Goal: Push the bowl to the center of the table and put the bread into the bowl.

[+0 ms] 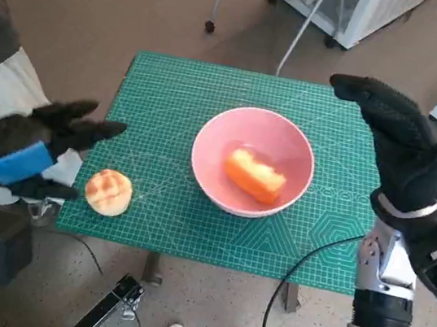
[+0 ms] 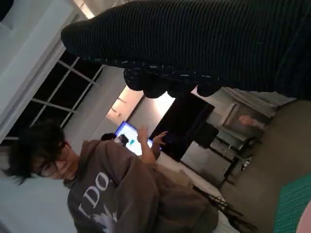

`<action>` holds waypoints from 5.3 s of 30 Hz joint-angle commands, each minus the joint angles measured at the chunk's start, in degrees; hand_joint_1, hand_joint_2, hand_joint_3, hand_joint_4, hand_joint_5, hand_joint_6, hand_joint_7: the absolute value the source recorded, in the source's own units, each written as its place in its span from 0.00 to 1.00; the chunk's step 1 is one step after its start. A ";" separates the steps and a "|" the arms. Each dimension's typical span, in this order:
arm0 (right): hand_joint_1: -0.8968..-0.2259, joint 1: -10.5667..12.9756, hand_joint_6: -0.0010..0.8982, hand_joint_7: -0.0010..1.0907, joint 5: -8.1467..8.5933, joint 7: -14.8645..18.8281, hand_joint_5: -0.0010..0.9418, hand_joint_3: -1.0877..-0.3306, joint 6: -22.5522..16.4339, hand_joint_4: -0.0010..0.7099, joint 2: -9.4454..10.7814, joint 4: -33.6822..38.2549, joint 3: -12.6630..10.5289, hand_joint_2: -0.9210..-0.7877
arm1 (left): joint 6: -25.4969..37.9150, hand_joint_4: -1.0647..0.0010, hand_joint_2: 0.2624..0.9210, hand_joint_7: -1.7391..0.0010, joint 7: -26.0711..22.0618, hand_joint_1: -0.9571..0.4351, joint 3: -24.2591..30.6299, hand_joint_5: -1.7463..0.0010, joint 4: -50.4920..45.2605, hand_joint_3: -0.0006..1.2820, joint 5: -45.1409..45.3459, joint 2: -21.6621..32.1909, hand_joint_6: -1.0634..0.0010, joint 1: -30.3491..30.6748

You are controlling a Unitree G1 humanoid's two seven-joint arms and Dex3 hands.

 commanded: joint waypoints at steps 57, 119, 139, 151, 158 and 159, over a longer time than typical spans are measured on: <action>0.34 -0.44 0.00 0.66 -0.91 2.04 0.51 0.39 0.90 0.00 -2.05 -0.68 -0.41 0.00 | -10.77 0.51 1.00 0.30 25.16 0.68 -31.44 0.21 52.63 0.15 21.37 -10.41 0.50 -18.66; 0.34 -1.28 0.00 0.68 -5.46 -3.89 0.55 0.39 1.02 0.00 3.73 1.44 2.33 0.00 | -8.71 0.80 0.91 0.62 9.20 0.65 -36.16 0.72 55.64 0.12 13.80 -31.87 0.82 -44.84; 0.30 -2.76 0.00 0.68 -5.74 -4.23 0.55 0.37 1.63 0.00 4.92 3.56 2.48 0.00 | -1.08 0.99 0.83 0.77 4.91 0.56 -33.08 1.00 50.42 0.03 10.93 -30.37 0.95 -42.35; 0.31 -3.49 0.00 0.70 -6.26 -5.57 0.58 0.36 1.31 0.00 6.59 3.66 2.87 0.00 | -14.52 0.45 0.99 0.64 24.12 0.47 -20.20 0.89 39.59 0.06 3.22 -30.98 0.58 -33.13; 0.31 -3.68 0.00 0.74 -7.08 -7.02 0.58 0.35 1.13 0.00 8.19 3.85 3.36 0.00 | -20.94 0.40 1.00 0.63 33.88 0.41 -13.48 0.87 31.97 0.13 -3.83 -35.55 0.55 -27.33; 0.31 -3.79 0.00 0.74 -7.34 -7.24 0.58 0.35 0.90 0.00 8.42 4.01 3.43 0.00 | -21.34 0.41 1.00 0.63 34.65 0.40 -12.75 0.87 30.45 0.14 -5.10 -36.32 0.55 -26.49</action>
